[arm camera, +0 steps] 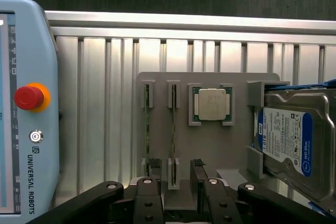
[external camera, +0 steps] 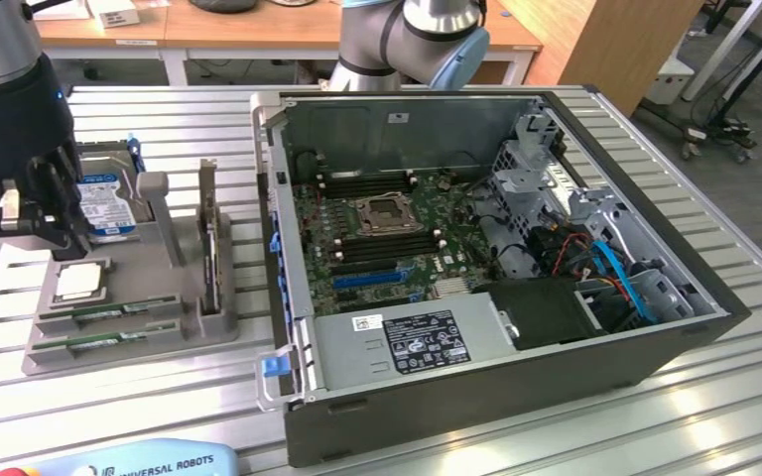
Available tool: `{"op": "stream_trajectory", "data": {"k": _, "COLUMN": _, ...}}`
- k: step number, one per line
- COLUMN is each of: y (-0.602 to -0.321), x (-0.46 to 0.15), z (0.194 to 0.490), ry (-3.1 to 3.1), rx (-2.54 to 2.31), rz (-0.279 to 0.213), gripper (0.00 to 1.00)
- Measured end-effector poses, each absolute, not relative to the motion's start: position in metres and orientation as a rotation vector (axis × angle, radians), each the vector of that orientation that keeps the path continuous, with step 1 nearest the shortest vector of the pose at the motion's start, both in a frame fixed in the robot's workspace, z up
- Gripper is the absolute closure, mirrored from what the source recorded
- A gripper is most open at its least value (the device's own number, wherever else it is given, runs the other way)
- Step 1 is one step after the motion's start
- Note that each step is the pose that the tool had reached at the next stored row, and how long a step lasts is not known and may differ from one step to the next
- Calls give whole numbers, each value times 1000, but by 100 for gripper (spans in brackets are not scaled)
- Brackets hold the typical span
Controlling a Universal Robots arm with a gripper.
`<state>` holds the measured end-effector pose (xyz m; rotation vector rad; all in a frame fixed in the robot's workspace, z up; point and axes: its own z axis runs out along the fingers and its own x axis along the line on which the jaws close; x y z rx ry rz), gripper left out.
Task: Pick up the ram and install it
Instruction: 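Pick up the ram and move it above insertion slot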
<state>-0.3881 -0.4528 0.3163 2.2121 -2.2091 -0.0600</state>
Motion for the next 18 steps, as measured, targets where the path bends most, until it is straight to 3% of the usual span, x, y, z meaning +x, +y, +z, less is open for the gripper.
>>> {"op": "stream_trajectory", "data": {"k": 18, "y": -457, "x": -388, "z": 316, "ry": -2209, "rx": 2212, "rz": -60, "gripper": 65}}
